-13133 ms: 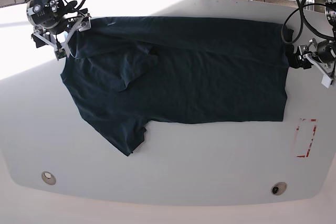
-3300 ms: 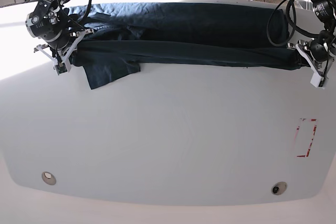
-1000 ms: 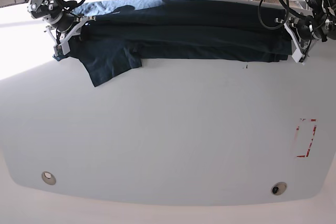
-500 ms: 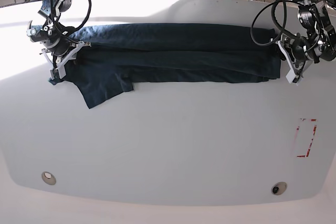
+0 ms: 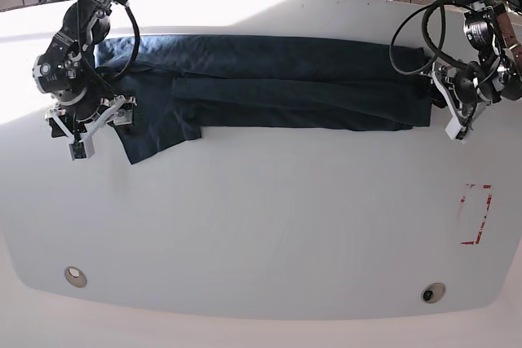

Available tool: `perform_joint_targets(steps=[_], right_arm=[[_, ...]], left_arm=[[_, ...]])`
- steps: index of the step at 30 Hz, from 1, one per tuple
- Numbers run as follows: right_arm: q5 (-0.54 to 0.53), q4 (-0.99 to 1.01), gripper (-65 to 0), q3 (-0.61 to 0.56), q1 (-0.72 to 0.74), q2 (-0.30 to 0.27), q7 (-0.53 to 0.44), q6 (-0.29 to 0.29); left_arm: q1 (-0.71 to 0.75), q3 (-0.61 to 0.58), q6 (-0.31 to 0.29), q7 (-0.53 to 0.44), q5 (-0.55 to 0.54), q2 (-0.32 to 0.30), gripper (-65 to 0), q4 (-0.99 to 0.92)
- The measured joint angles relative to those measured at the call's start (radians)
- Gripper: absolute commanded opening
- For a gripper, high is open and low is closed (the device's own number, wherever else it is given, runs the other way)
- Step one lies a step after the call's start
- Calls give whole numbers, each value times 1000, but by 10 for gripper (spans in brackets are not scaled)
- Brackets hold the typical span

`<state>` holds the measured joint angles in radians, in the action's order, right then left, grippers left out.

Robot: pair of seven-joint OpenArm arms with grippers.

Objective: Fold the T-shirt properly
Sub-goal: 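Release both grippers and move the right gripper to the sleeve flap, then grasp the protruding sleeve with the right gripper and tuck it inward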

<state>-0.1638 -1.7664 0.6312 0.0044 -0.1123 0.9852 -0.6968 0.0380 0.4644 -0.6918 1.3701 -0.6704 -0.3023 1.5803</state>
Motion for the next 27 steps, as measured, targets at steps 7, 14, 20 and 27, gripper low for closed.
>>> perform_joint_targets(steps=[7,14,20,27], right_arm=[[53,194,-32,4,116,-13,-23,-2],[107,415,-32,-25,200,-46,-130,5],[93,544,-32,-92,225,-73,-211,4],[86,604,-46,-110,229,-85,-287,1]], left_arm=[[-5,11,2,38,-46,-2,-357,45],[-5,69,2,37,-121,-3,-357,118],[-4,101,2,37,-163,-3,-357,127],[-1,111,2,41,-169,-27,-357,126]])
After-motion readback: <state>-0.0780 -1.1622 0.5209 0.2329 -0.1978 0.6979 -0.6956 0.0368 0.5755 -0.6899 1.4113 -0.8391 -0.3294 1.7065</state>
